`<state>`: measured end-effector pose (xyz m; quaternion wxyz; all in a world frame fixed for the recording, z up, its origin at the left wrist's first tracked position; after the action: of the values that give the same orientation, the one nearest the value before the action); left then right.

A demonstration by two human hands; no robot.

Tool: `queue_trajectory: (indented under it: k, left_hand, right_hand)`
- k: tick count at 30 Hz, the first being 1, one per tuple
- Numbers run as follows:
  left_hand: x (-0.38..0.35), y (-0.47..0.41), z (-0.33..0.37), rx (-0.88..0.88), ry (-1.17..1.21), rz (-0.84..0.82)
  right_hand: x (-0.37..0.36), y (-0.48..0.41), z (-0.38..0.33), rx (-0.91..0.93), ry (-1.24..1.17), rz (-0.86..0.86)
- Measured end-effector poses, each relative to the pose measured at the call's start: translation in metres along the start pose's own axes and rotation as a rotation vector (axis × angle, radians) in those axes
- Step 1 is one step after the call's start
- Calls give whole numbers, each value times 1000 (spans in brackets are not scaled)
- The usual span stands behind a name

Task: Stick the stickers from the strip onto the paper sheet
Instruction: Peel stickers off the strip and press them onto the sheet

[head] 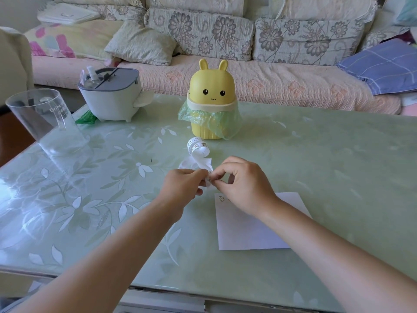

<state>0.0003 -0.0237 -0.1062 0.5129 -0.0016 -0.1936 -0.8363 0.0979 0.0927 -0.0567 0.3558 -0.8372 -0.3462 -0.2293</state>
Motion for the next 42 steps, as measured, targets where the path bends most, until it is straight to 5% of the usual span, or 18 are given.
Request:
queue_trajectory:
  k: [4,9,15,19,26,42]
  left_hand:
    - [6,-8,4,-118,-166,73]
    - [8,-2,31,-540,-779,267]
    - [-14,22,54,-831,-723,321]
    - [-49,41,62,-1067,-687,160]
    - [-112,57,28,-1112,-775,-255]
    - [-133,58,9,-1152,-884,-326]
  right_hand:
    - [-1,1,21,-299,-220,-43]
    - [7,7,44,-549,-387,-101]
    - [30,15,73,-648,-329,-117]
    - [48,22,92,-687,-290,-108]
    - [75,36,126,-707,-121,-157]
    - [73,35,141,-611,34,-220]
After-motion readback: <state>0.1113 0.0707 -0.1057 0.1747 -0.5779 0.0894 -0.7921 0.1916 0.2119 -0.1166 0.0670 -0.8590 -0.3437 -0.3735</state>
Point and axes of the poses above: each hand's wrist, its own y-axis away from the middle knuckle, its own x-axis out of the back of the hand, z = x × y, the point moved 9 cm from there along -y, towards the middle knuckle, and after that the axes turned 8 degrees about z, right-handed, at the moved point
